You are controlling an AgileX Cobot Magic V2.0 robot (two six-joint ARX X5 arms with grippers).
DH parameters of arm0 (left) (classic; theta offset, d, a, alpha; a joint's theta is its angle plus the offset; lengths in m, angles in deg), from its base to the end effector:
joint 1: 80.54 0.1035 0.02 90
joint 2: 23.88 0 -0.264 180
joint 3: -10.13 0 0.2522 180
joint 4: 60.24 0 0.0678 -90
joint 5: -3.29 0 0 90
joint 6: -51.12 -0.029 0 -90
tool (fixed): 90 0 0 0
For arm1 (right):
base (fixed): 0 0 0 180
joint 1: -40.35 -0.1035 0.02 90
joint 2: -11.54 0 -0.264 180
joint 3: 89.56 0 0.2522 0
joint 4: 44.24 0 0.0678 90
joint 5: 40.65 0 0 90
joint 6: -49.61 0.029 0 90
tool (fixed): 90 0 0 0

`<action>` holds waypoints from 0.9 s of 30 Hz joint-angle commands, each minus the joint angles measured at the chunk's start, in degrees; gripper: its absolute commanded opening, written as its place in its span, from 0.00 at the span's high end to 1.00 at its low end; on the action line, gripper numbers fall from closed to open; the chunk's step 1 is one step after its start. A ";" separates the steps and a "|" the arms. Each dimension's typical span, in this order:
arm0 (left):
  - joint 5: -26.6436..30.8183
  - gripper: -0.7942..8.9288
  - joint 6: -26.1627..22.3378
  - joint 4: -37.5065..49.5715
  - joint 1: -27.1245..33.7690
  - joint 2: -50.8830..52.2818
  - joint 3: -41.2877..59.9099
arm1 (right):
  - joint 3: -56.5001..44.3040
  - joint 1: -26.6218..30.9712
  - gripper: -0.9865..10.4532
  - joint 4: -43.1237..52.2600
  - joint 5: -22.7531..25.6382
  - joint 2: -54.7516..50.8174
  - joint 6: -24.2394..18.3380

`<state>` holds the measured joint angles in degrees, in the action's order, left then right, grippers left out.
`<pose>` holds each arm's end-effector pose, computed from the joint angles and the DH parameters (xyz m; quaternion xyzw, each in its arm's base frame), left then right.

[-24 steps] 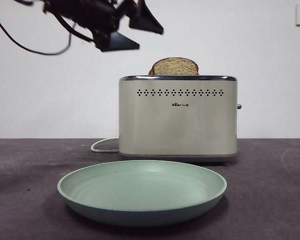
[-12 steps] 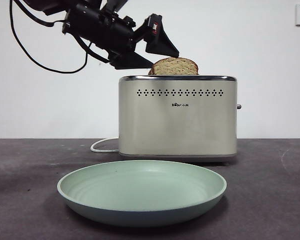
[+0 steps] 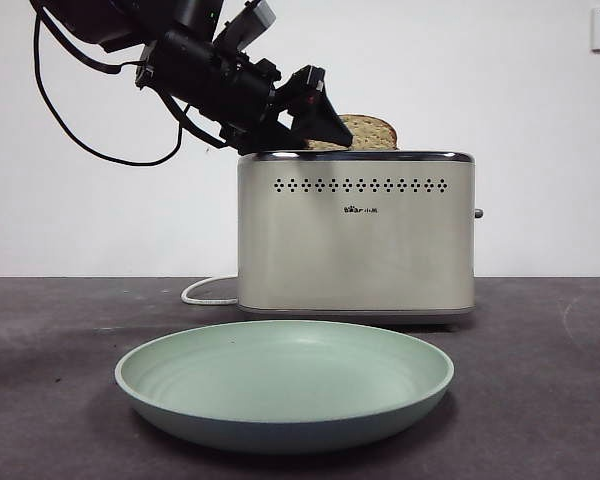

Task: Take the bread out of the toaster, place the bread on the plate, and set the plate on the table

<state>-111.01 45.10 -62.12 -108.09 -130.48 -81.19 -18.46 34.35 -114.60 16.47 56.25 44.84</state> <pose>0.3746 -0.2089 0.2622 0.0509 0.1262 -0.4395 0.8879 0.1223 0.0287 0.3373 0.0505 0.3510 0.3235 0.8773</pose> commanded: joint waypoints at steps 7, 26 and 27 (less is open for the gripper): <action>0.17 0.93 -0.20 1.49 -0.20 -0.42 0.09 | 0.24 -0.11 0.35 -0.50 0.17 -0.07 0.02; 0.26 0.93 1.49 -1.70 -0.04 6.75 -4.68 | 0.24 -0.11 0.35 -0.61 0.17 -0.07 0.04; 0.28 0.93 1.49 -2.12 -0.02 7.91 -4.68 | 0.24 -0.11 0.35 -0.59 0.17 -0.07 0.04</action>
<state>-110.86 46.24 -64.62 -108.09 -123.34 -85.43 -18.46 34.35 -115.26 16.53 56.25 44.84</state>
